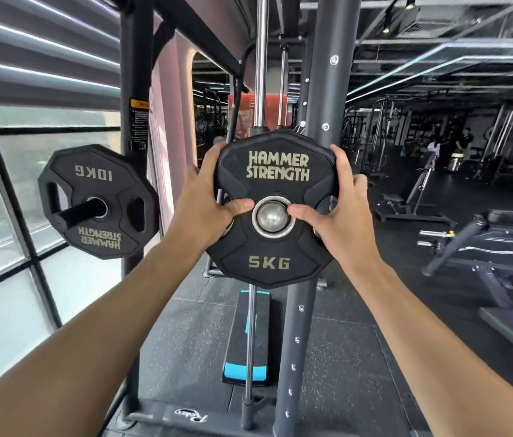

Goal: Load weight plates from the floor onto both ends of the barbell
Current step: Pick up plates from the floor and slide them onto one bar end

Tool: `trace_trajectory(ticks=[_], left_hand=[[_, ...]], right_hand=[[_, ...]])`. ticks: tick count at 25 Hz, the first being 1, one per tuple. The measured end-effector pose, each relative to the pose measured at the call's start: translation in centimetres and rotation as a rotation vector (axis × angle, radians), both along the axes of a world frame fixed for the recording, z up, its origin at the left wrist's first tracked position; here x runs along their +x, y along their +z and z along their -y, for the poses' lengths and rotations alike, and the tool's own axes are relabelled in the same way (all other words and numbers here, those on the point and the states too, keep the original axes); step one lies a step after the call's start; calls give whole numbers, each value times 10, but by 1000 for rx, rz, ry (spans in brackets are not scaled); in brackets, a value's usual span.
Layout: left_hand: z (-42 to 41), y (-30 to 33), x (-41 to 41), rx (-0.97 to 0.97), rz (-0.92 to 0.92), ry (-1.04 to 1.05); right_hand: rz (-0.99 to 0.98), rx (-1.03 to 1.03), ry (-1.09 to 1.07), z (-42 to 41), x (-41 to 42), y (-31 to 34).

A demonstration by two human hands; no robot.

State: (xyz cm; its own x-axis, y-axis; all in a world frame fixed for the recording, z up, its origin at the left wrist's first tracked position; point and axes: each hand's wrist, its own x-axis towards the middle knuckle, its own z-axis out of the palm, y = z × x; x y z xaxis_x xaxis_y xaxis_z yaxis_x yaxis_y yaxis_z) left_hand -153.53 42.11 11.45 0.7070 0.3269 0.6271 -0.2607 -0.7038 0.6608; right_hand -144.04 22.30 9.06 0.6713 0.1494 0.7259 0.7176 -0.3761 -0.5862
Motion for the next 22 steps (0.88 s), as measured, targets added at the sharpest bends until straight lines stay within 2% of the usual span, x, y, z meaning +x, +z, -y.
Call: trace_trajectory(ticks=[5,8,11,13,18,22], left_hand=[[-4,3,16,67,-31,25],[-2,6,32,309,-17,116],[5,8,42,647,-8,177],[7,7,50,780,-45,259],[-2,0,77,796,-40,352],[-9,-3,99,783,-34,373]], right_hand=[[33,-38,-46,-4,8,-2],[40,-96,-73,-7,14,1],[107,-155,-133,-15,17,6],[128,-183,-119,-18,20,10],[113,-365,-107,-15,38,21],[102,-380,-139,-25,57,26]])
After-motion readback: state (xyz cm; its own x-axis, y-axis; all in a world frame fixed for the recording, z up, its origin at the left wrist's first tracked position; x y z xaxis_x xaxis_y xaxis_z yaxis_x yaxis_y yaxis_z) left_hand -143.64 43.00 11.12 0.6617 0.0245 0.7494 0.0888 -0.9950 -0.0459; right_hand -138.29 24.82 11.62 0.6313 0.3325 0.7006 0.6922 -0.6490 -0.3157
